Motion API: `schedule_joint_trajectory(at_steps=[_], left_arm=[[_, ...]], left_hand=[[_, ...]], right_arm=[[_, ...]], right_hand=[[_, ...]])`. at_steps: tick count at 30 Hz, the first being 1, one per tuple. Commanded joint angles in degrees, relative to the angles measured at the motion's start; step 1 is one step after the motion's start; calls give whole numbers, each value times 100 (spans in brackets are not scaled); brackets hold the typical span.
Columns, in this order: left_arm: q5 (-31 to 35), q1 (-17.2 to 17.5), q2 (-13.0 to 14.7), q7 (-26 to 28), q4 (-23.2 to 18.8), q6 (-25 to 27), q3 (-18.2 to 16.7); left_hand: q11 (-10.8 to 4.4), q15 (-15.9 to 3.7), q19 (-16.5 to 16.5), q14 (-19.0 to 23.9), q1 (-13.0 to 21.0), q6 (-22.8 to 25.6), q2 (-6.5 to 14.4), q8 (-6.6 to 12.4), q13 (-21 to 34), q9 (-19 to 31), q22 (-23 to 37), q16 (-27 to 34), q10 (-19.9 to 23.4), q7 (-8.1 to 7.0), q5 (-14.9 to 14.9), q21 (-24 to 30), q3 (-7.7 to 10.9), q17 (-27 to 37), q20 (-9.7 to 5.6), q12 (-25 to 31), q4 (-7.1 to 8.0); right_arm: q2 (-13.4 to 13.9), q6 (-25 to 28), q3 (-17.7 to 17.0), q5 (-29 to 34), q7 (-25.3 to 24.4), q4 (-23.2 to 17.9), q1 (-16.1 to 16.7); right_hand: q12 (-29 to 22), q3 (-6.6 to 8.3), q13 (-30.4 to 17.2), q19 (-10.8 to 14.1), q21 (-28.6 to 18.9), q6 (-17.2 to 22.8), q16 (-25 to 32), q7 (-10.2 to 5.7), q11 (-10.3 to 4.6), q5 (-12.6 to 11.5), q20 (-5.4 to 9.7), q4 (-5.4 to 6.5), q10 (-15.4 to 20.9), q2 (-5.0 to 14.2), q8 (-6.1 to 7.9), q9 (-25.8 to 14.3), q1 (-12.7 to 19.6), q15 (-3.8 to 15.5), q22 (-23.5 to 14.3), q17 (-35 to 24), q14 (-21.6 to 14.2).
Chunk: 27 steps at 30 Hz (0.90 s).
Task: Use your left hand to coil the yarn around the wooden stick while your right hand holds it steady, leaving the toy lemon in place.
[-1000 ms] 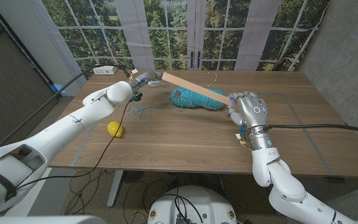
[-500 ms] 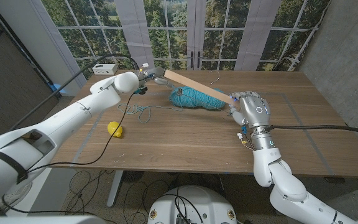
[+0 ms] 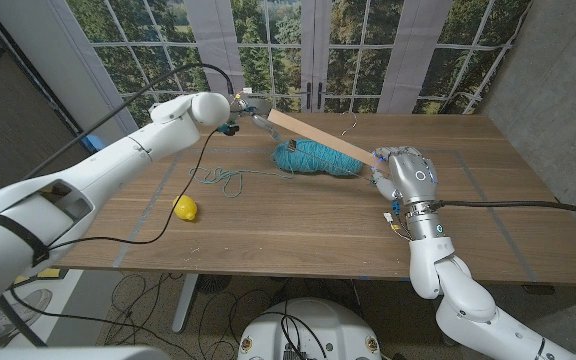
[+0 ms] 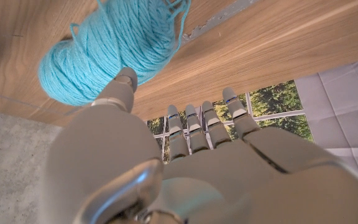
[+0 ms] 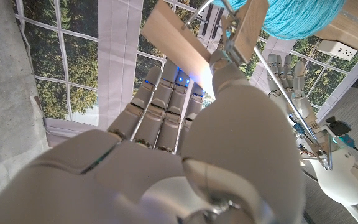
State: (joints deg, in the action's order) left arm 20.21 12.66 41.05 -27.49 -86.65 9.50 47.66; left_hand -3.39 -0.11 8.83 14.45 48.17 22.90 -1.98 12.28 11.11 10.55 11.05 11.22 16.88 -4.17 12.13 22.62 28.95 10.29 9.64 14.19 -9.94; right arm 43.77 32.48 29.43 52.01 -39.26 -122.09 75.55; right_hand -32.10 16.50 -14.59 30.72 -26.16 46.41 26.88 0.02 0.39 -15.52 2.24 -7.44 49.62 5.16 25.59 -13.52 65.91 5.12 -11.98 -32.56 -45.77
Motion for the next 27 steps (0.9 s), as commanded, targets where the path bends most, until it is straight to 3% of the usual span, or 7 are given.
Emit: schedule_joint_trajectory(at_steps=[1, 6, 13, 17, 27], left_arm=[[667, -541, -105, -858, -2, 241, 384], [905, -622, -199, -951, 74, 197, 515], [1091, -815, -405, -1312, 338, 66, 741], [1185, -846, -482, -1333, 458, 13, 807], [1179, -937, -680, -1366, 800, -186, 881]], left_hand=[[-143, -75, 16, -25, 250, 156, 63, 21, 29, 14, 35, -1, 85, -39, 38, -32, -35, 15, -39, -8, 9], [-204, -95, -12, -82, 457, -103, 112, -108, 32, 17, 36, -13, -45, -109, 3, -55, -78, 15, -50, -89, 16], [-216, -93, -47, -141, 529, -231, 89, -149, 35, 20, 36, -26, -111, -141, -19, -78, -155, 14, -67, -127, 37], [-301, -126, -47, -131, 586, -217, 71, -132, 40, 21, 35, -15, 28, -187, -33, -84, -202, 13, -86, -80, 39], [-309, -180, -47, -59, 711, 160, 83, 5, 90, 40, 37, 30, 552, -223, -60, -108, -382, 17, -101, 98, 103]], right_arm=[[11, -29, -23, -87, -33, 34, -15], [27, -28, -27, -91, -38, 24, -15], [31, -18, -23, -94, -32, 27, -27], [38, -11, -24, -99, -19, 24, -29], [45, -21, -21, -125, 15, 56, -80]], right_hand=[[-51, 24, -826, 11, -49, 895, -37, -426, -291, -60, -17, 32, 352, 362, 403, -672, 322, 692, -7, -23, -67], [-48, 16, -814, 3, -66, 886, -56, -427, -293, -66, -15, 35, 357, 363, 408, -661, 321, 689, -4, -42, -74], [-50, 10, -813, 1, -86, 890, -83, -427, -299, -73, -18, 34, 354, 363, 415, -646, 323, 688, -2, -59, -77], [-51, 8, -811, -1, -97, 890, -98, -426, -291, -78, -20, 35, 356, 364, 421, -640, 323, 689, 0, -66, -83], [-54, -8, -796, -13, -132, 884, -140, -429, -283, -89, -19, 41, 370, 360, 434, -619, 314, 689, 6, -94, -113]])
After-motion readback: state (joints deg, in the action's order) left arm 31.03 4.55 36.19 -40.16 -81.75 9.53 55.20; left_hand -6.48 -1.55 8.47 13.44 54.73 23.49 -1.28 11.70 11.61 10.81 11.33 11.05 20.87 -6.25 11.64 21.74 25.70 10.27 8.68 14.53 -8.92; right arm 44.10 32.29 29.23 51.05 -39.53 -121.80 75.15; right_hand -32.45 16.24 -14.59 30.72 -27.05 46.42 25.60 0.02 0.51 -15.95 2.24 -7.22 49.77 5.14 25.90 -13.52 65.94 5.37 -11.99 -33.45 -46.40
